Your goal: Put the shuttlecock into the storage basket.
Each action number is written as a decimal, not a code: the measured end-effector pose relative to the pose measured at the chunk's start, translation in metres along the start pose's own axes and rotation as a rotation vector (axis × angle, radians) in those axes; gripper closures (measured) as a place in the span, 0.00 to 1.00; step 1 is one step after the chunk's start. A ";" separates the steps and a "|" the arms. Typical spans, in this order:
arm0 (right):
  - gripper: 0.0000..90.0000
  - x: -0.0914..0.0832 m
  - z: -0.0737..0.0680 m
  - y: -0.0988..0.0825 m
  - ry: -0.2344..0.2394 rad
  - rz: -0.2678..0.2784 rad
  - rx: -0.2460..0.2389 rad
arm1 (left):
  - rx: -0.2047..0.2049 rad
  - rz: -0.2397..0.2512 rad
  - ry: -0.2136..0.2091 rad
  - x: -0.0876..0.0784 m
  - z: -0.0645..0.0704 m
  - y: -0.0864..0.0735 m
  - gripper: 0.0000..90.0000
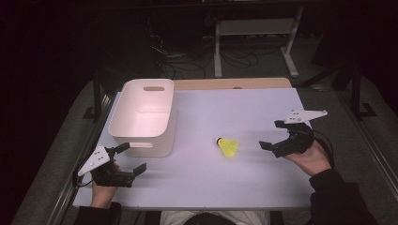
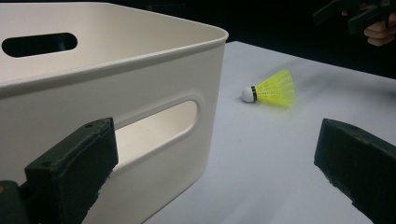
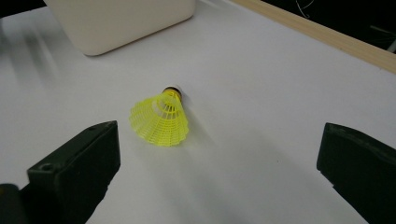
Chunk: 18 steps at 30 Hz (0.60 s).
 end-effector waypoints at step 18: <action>0.00 0.007 0.008 0.013 0.006 -0.014 0.000 | 0.004 0.002 0.000 -0.001 0.000 0.001 0.00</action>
Point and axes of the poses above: each handheld gripper's, and its own axes: x roughly forward along the jaws, y roughly out of its top, z roughly to its right, the point moved 3 cm from there along x, roughly forward along the jaws, and after that the axes turned 9 degrees about z, right-handed, at the moved point
